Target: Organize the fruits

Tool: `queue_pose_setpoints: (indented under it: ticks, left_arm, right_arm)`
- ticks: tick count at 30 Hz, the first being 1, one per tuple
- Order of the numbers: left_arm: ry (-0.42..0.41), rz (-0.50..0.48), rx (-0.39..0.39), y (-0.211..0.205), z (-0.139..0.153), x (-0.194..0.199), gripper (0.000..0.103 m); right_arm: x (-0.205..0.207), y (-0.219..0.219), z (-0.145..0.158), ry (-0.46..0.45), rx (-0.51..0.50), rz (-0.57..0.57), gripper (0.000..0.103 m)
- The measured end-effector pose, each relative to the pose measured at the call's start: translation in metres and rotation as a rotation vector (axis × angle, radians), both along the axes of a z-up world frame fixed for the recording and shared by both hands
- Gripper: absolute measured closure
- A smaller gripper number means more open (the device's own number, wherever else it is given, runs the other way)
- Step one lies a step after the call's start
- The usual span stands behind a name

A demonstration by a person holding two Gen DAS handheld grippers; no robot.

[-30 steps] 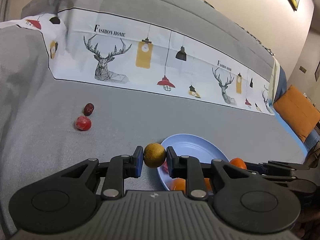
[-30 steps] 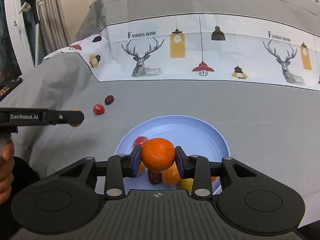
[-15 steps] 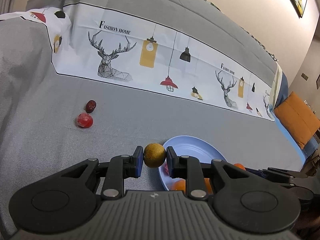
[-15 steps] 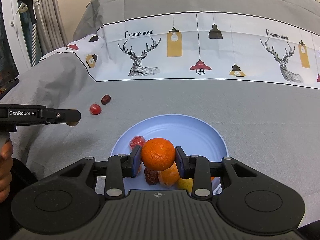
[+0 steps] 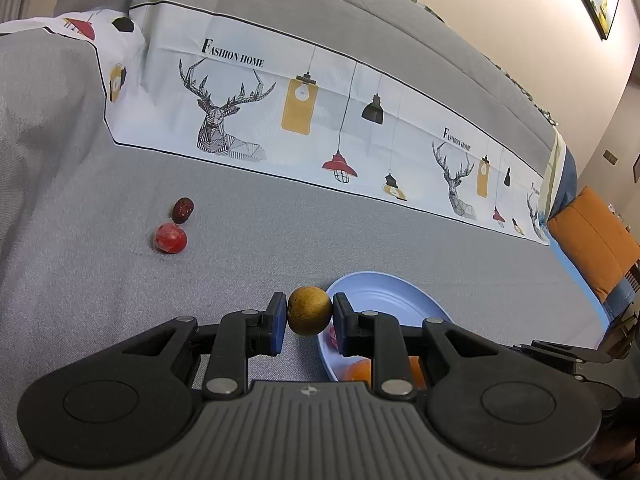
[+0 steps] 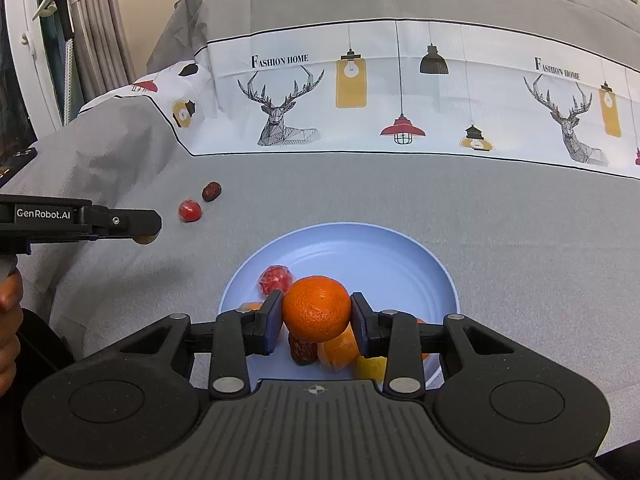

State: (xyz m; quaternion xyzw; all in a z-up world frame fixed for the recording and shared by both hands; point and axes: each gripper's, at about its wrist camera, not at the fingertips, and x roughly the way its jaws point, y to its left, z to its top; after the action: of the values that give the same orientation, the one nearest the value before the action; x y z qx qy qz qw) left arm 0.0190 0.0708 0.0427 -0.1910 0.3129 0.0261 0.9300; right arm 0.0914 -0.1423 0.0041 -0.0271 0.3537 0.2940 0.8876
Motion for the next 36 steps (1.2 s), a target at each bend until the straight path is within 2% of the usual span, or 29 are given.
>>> queue_pose_setpoints:
  ticks: [23,36]
  left_arm:
    - [0.007,-0.003,0.001,-0.002,-0.003,0.002,0.076]
    - [0.014,-0.034,-0.035,-0.009,-0.011,0.010,0.076]
  right_arm:
    - [0.000,-0.002,0.001,-0.008,0.006,-0.008,0.065]
    - [0.005,-0.006,0.001,-0.007,0.015,-0.055,0.065]
